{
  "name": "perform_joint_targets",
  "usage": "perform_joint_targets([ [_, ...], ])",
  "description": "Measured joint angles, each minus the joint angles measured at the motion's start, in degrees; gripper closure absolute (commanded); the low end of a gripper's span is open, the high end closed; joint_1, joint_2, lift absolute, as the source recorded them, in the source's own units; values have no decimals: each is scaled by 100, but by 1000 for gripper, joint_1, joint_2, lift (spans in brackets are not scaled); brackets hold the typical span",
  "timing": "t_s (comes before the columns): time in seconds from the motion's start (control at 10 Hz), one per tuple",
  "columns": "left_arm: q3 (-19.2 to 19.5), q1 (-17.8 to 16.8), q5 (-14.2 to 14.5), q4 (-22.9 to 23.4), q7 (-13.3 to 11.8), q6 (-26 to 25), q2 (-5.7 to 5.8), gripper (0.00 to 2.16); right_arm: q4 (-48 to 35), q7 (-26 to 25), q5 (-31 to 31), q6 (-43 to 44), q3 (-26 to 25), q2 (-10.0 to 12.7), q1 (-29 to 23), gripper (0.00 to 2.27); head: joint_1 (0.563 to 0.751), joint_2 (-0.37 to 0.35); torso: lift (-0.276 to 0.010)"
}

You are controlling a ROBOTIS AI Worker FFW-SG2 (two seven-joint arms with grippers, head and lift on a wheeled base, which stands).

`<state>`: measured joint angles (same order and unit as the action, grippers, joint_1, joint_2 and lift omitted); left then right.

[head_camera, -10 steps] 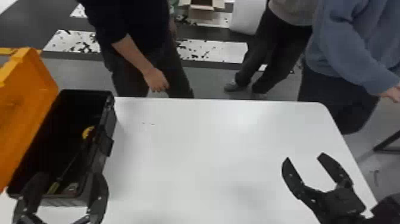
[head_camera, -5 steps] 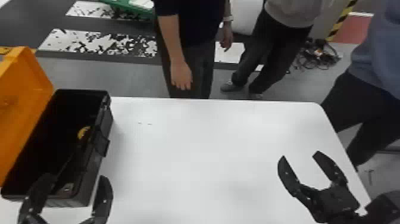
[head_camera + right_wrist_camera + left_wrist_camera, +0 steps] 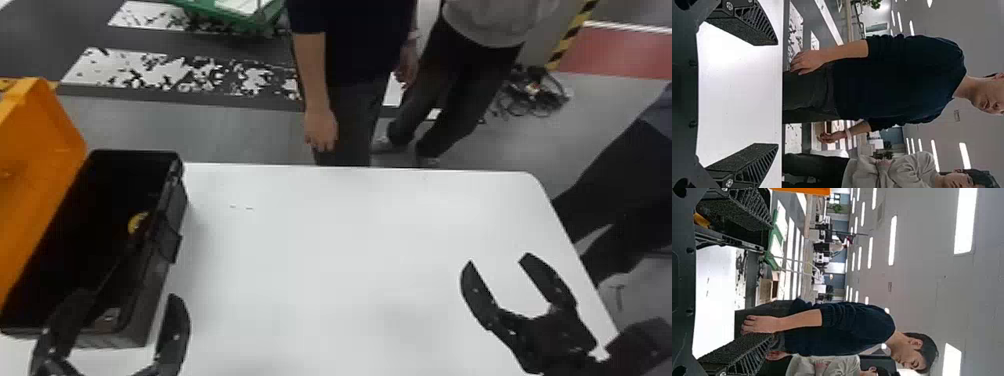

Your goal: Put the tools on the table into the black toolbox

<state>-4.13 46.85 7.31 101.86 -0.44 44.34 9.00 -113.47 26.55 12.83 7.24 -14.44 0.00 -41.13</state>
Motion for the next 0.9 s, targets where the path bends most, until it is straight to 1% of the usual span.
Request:
perform_joint_targets([
  [0.2, -1, -13, 2, -2, -13, -12, 16, 97, -2, 8, -50, 21, 82, 0, -41, 90, 695, -80, -39],
  [0.5, -83, -46, 3, -28, -32, -78, 51, 46, 12, -9, -170, 38, 274, 0, -149, 49, 695, -62, -39],
  [0.7, -88, 5, -76, 77, -43, 213, 58, 39, 73, -1, -212, 143, 337, 0, -133, 80, 695, -55, -39],
  [0.8, -79, 16, -93, 149, -17, 357, 58, -1, 11, -1, -191, 223, 337, 0, -144, 29, 695, -53, -39],
  [0.9, -50, 5, -96, 201, -8, 388, 55, -1, -23, -1, -179, 243, 332, 0, -148, -2, 695, -51, -39],
])
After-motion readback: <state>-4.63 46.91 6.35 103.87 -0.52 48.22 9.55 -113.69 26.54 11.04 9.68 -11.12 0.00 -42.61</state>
